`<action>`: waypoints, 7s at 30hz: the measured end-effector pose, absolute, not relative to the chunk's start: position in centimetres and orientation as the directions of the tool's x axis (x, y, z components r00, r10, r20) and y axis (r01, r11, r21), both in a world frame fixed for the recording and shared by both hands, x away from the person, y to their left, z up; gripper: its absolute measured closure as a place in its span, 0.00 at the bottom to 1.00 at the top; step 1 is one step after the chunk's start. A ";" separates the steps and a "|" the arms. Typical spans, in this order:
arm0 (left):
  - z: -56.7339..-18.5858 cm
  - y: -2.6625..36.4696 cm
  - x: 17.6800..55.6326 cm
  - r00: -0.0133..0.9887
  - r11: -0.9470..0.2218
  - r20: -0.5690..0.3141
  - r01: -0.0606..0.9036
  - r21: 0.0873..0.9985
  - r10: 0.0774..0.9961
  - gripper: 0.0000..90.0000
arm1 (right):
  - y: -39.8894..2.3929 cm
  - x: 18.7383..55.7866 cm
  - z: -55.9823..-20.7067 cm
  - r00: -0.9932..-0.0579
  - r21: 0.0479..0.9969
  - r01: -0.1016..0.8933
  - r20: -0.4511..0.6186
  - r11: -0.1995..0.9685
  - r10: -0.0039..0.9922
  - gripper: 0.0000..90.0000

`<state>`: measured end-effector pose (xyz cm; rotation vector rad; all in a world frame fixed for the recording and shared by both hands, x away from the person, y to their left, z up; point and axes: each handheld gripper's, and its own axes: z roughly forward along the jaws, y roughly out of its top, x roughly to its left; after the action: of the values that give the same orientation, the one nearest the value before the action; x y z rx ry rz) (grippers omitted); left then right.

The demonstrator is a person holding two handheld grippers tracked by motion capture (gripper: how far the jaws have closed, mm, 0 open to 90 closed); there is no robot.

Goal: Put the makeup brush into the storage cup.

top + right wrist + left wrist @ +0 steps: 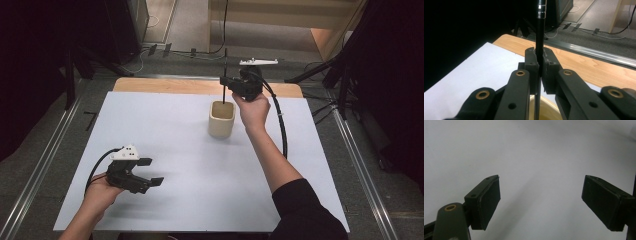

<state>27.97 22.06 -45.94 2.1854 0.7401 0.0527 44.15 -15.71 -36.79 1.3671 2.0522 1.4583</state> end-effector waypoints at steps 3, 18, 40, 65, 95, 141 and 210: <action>-45.9 22.1 28.0 0.827 -0.500 -0.199 0.490 0.714 0.526 0.17 | -15.7 44.0 -37.4 -0.514 0.848 0.529 0.279 0.044 0.811 0.95; -45.8 22.3 28.1 0.823 -0.514 -0.184 0.492 0.703 0.537 0.17 | -15.4 42.8 -41.0 -0.508 0.825 0.563 0.306 0.042 0.805 0.95; -45.9 21.9 28.4 0.833 -0.520 -0.183 0.481 0.706 0.523 0.17 | -15.9 40.9 -41.8 -0.563 0.849 0.523 0.285 0.068 0.775 0.30; -46.1 22.2 29.1 0.824 -0.513 -0.188 0.493 0.703 0.535 0.17 | -16.6 35.9 -41.7 -0.703 0.838 0.516 0.296 0.176 0.647 0.28; -45.9 21.8 29.2 0.836 -0.522 -0.183 0.478 0.707 0.518 0.17 | -16.4 30.8 -44.1 -0.777 0.810 0.493 0.245 0.318 0.580 0.25; -45.6 21.8 28.7 0.889 -0.563 -0.139 0.390 0.729 0.436 0.17 | -21.5 25.8 -46.8 -0.780 0.738 0.512 0.186 0.439 0.598 0.25; -46.0 21.7 28.2 0.895 -0.587 -0.143 0.390 0.710 0.422 0.17 | -24.8 25.4 -48.7 -0.750 0.709 0.545 0.173 0.448 0.638 0.25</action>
<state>28.23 21.74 -46.02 2.2598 0.5789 0.0521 25.43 -24.81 -48.68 1.0552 2.5701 1.1910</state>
